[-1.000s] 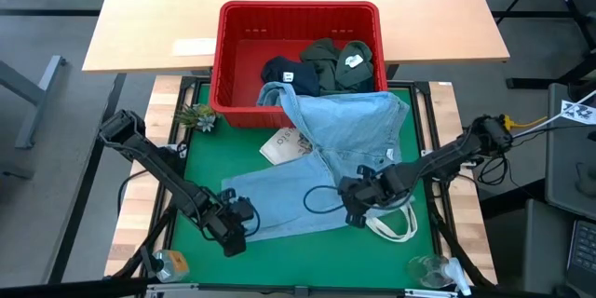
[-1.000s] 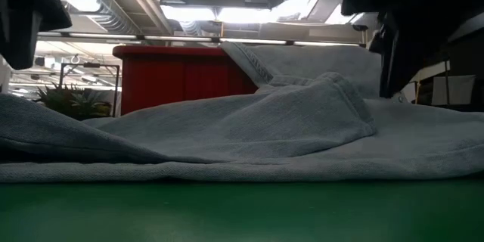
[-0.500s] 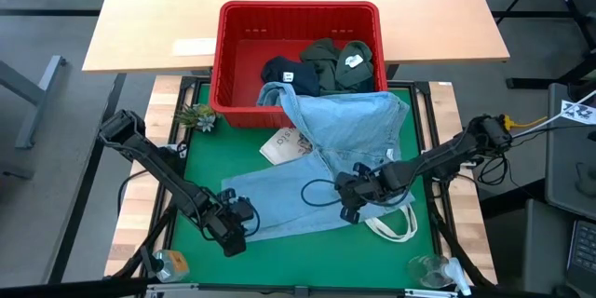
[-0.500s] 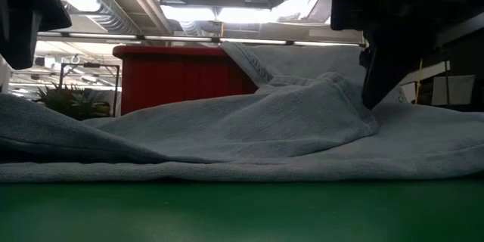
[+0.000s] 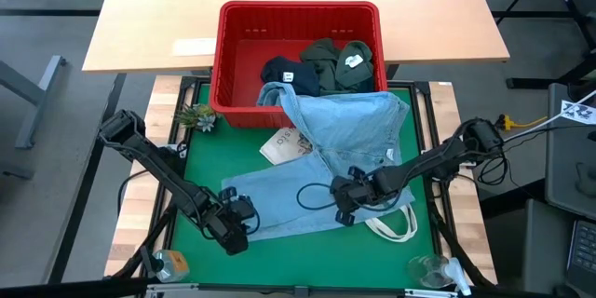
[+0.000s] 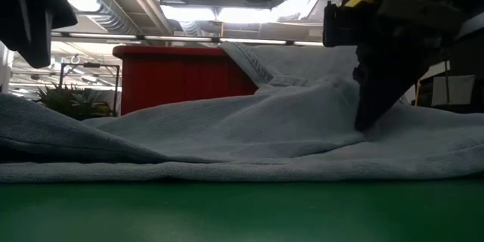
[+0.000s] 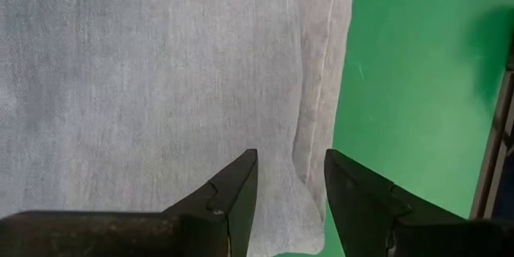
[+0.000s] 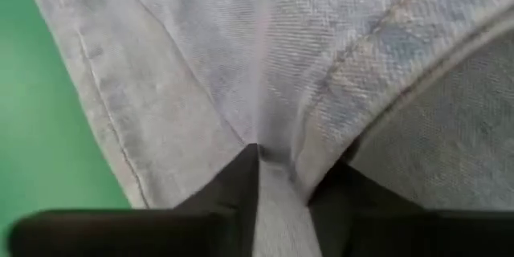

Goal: Fold laundry
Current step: Fold the light blue pants

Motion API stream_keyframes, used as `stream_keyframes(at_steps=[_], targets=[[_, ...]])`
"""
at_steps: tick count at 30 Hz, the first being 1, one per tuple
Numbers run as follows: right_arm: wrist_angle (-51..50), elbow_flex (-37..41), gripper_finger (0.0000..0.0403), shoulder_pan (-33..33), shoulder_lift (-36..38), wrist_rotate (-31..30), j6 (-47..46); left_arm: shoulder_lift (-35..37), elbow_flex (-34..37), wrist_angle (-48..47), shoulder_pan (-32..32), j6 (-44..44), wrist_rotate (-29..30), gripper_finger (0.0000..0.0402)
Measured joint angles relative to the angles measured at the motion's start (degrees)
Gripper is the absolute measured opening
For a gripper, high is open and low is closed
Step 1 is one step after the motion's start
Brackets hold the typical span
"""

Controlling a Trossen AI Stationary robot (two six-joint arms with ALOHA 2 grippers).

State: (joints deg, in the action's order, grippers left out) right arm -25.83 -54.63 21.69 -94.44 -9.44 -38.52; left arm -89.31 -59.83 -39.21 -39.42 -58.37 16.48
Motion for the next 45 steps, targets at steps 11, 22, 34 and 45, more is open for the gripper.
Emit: stream_keyframes(at_steps=[11,22,34,45], targets=[[8.53,-0.02,0.0019,0.02,1.63,13.82,-6.79,-0.01,0.0,0.12,-0.9,0.02,-0.95,0.0139],[8.88,-0.09,0.0011,0.0,3.31,16.61,-9.31,-6.08,-0.02,0.14,-1.97,0.31,-4.98,0.0139],[0.89,-0.12,0.0005,0.01,3.33,13.52,-9.9,-13.28,-0.21,-1.15,-1.95,1.96,-16.21,0.0139],[-1.74,-0.15,0.0028,0.0,3.33,13.6,-9.55,-11.83,-0.24,-1.23,-1.98,1.92,-18.17,0.0139]])
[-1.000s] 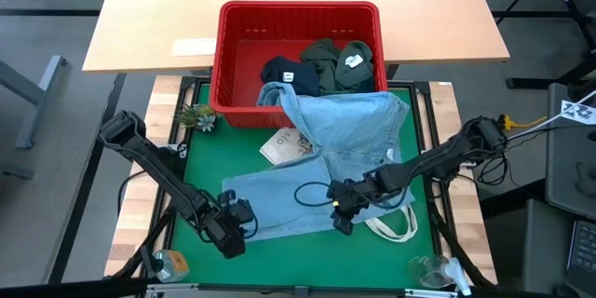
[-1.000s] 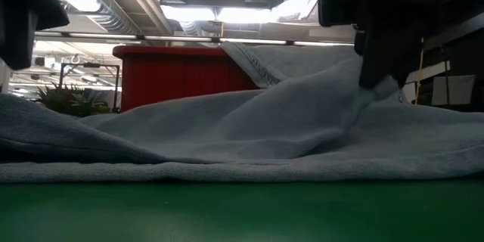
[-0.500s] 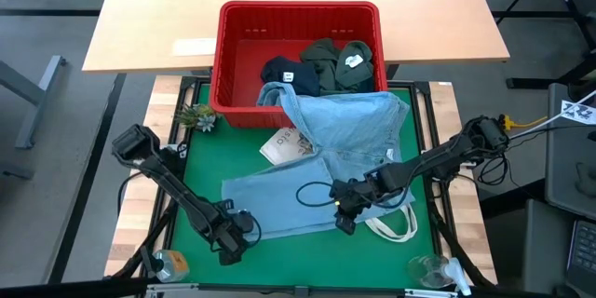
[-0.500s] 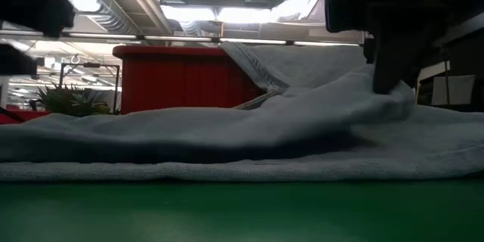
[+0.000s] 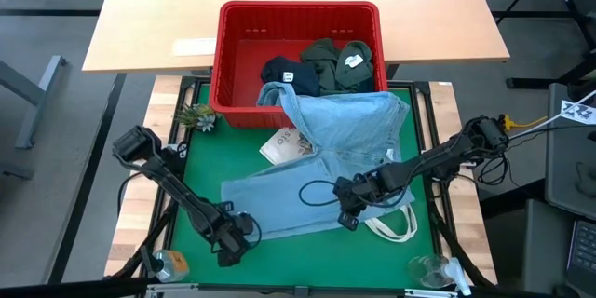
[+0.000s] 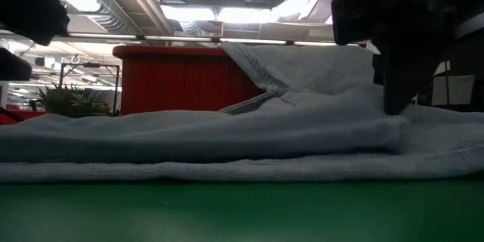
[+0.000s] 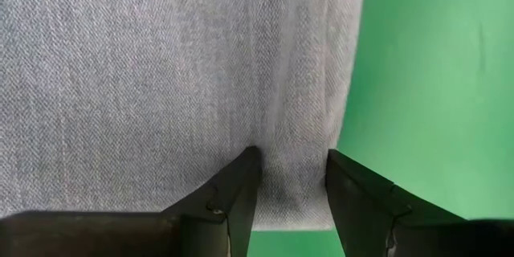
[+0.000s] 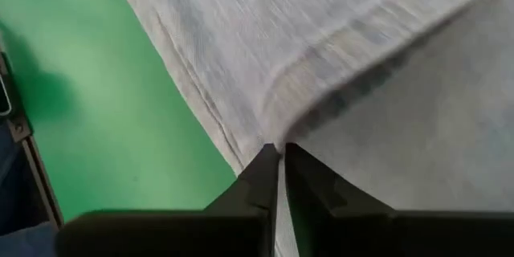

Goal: Fold laundry
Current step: Fold the light blue pants

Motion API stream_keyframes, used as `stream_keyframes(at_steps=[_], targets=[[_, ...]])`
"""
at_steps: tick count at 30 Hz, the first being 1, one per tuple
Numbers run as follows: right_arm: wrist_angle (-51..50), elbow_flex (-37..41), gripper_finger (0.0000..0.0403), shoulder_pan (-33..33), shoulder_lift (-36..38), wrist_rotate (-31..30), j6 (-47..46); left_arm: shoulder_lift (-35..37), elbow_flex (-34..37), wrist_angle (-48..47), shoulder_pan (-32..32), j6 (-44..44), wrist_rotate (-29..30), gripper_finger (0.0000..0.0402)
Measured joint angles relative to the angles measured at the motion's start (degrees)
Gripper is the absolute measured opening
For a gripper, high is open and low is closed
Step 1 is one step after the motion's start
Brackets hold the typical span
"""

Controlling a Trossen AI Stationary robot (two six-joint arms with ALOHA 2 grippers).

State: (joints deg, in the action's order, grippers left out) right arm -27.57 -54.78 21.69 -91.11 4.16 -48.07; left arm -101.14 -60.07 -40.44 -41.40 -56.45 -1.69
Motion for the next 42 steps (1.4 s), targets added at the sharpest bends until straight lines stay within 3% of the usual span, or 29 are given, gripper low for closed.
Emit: stream_keyframes(at_steps=[9,14,19,26,29,37,42], targets=[[0.15,0.04,0.003,0.02,0.02,2.63,0.02,0.63,0.0,0.09,-0.03,-0.32,-0.18,0.0139],[-0.11,0.04,0.003,-0.29,0.02,3.3,0.23,1.78,0.0,-0.02,-0.02,-0.08,-4.59,0.0139],[-6.68,-3.2,0.0031,-2.73,0.06,7.2,1.03,5.52,-0.02,0.17,-0.03,-0.21,-3.72,0.0139],[-9.03,-9.24,0.0031,-3.82,0.06,-0.01,10.68,9.29,-0.08,0.22,0.12,-0.42,-1.52,0.0139],[-5.2,-9.79,0.0031,-3.74,0.08,-4.97,15.26,9.3,-0.09,0.25,0.08,-0.46,3.55,0.0139],[-0.17,-9.77,0.0031,-5.57,-2.95,-10.61,22.9,8.89,-0.09,0.43,2.11,-0.46,25.58,0.0139],[3.24,-9.77,0.0031,-8.04,-6.97,-11.71,26.57,8.89,-0.09,-4.98,5.83,-6.88,29.24,0.0139]])
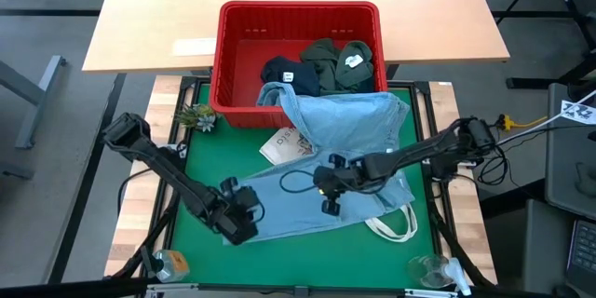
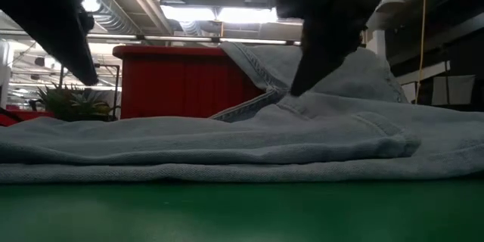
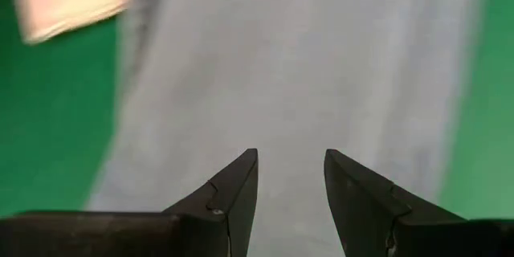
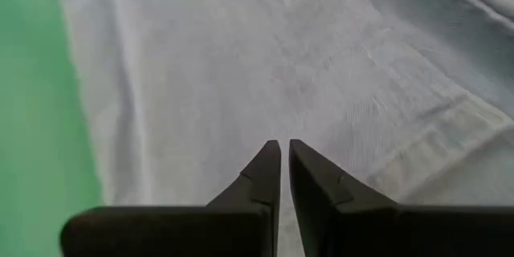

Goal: Fold laundry
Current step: Fold the light blue pants

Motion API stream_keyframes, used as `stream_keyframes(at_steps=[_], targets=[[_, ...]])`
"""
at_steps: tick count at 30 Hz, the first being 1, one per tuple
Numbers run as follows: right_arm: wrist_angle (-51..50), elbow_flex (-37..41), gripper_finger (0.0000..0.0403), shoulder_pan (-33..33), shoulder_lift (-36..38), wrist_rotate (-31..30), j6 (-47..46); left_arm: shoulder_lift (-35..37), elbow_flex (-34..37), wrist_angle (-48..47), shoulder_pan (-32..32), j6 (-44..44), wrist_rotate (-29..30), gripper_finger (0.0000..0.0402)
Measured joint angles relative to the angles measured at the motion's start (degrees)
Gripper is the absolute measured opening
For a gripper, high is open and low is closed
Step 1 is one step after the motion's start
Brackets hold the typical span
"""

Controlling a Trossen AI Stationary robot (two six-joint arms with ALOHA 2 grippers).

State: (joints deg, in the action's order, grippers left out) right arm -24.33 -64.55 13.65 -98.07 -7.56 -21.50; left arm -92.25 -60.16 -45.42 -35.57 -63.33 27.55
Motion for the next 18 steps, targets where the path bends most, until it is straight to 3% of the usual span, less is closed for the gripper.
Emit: stream_keyframes(at_steps=[6,10,18], targets=[[1.4,0.02,0.003,-3.31,-2.5,-2.89,0.94,0.0,1.39,-9.63,3.6,-8.63,-0.4,0.0139],[0.71,0.02,0.003,-5.26,-2.5,-6.51,0.92,0.0,6.06,-9.47,5.05,-12.01,-4.17,0.0139],[-0.93,0.5,0.003,-8.57,-3.32,-6.77,0.87,0.25,15.36,-5.54,5.61,-19.17,-8.15,0.0139]])
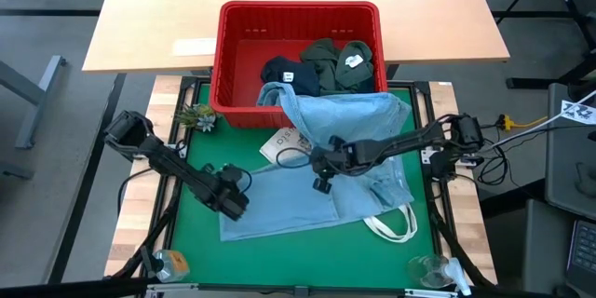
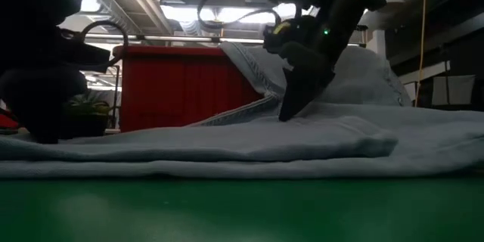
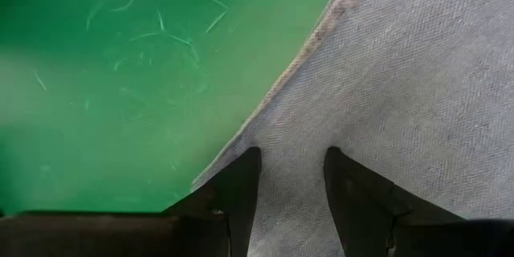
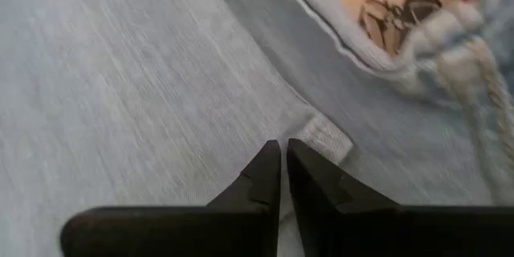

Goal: Fold laundry
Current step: Fold the light blue pants

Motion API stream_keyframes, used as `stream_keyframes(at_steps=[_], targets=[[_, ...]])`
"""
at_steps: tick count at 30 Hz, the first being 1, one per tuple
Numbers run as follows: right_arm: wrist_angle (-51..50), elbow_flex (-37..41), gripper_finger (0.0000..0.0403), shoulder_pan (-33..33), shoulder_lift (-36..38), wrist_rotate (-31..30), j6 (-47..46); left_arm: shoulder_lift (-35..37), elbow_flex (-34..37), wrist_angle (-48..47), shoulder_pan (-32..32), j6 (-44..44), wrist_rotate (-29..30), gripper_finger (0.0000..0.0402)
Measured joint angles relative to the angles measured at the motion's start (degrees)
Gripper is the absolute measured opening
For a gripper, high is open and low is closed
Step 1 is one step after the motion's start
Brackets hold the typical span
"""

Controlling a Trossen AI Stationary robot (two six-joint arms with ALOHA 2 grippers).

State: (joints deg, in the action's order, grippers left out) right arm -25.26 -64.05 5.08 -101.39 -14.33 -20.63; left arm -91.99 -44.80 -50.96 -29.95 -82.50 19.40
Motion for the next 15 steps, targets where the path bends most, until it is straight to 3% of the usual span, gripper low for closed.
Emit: stream_keyframes(at_steps=[11,15], targets=[[-0.3,-0.02,0.003,-0.71,-0.52,-5.11,-0.01,0.05,-0.08,0.1,-0.39,0.33,-0.06,0.0139],[-0.63,-1.33,0.003,-0.72,-0.52,-5.6,0.09,1.68,-1.77,-3.17,-0.1,1.64,-4.31,0.0139]])
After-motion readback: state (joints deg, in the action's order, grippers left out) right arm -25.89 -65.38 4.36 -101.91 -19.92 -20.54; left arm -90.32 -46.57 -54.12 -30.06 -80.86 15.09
